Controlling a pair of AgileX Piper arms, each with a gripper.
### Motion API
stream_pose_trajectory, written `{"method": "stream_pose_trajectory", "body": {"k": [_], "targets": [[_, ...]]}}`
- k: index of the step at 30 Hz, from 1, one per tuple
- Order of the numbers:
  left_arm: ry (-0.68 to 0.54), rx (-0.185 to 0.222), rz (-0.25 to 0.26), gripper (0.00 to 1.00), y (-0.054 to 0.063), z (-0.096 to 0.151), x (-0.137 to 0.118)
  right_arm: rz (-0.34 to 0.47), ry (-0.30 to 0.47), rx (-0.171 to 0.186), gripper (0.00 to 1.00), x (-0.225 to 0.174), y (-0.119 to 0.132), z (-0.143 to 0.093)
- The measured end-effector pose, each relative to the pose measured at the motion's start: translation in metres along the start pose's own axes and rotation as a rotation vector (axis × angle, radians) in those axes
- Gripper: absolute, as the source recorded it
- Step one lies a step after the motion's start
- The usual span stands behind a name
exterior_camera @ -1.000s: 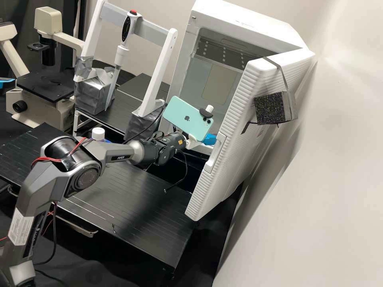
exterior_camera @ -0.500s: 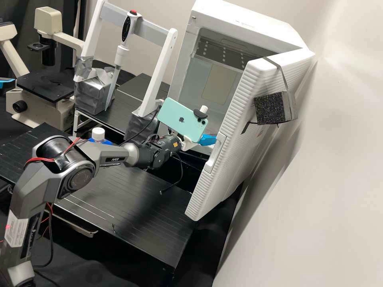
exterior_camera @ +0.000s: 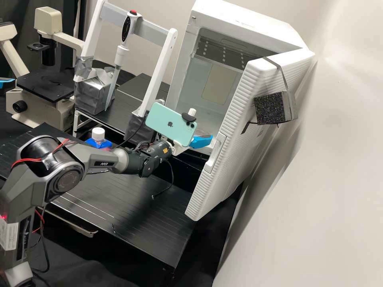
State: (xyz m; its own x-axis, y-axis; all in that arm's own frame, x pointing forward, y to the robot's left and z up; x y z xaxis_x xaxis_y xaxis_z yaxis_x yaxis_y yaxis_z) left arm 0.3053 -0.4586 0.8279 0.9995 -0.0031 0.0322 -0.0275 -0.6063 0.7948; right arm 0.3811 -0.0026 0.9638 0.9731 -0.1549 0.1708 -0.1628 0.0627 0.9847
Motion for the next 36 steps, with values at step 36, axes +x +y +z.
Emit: {"method": "stream_pose_trajectory", "body": {"k": [36], "targets": [[0.0,0.0,0.0,1.0,0.0,0.0,0.0,-0.003,0.109,0.003,0.0,-0.129,-0.019,0.046]]}}
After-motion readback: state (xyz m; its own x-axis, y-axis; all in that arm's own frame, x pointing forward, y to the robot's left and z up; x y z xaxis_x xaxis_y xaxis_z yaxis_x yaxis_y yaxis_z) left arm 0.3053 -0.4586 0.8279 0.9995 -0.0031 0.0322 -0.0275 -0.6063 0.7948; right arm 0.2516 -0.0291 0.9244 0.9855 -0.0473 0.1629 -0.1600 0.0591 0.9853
